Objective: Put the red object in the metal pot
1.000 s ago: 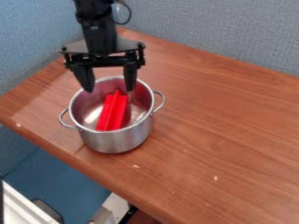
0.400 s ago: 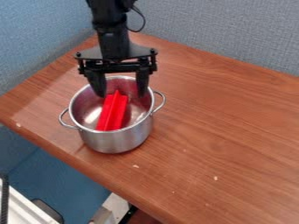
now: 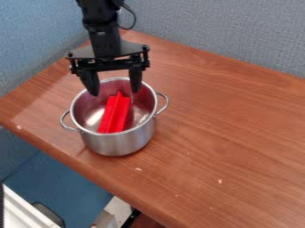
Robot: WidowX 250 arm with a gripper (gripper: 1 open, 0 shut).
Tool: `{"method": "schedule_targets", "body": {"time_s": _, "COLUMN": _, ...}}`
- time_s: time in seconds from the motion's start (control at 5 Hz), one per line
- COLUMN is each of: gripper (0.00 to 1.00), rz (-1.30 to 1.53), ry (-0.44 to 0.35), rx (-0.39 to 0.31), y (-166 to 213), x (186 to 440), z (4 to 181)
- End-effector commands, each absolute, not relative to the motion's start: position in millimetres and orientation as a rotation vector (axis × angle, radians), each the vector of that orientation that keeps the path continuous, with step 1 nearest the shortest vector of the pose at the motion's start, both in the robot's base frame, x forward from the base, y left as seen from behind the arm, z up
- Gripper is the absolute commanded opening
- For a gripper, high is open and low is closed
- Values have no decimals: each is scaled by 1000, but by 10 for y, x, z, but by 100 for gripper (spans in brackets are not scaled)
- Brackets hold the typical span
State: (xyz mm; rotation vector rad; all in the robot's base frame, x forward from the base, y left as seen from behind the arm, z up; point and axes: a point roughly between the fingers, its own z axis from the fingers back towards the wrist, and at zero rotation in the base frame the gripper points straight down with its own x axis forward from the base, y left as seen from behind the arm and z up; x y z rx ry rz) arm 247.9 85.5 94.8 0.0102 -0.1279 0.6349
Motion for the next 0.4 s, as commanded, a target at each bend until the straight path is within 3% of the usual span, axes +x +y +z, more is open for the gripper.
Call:
{"method": "schedule_targets", "body": {"time_s": 0.0, "gripper": 100, "rz": 625, "ry": -149, "rx": 9, "y": 945, "x": 2542, "z": 913}}
{"method": "schedule_targets", "body": {"time_s": 0.2, "gripper": 100, "rz": 558, "ry": -145, "rx": -6, "y": 940, "x": 2557, "z": 951}}
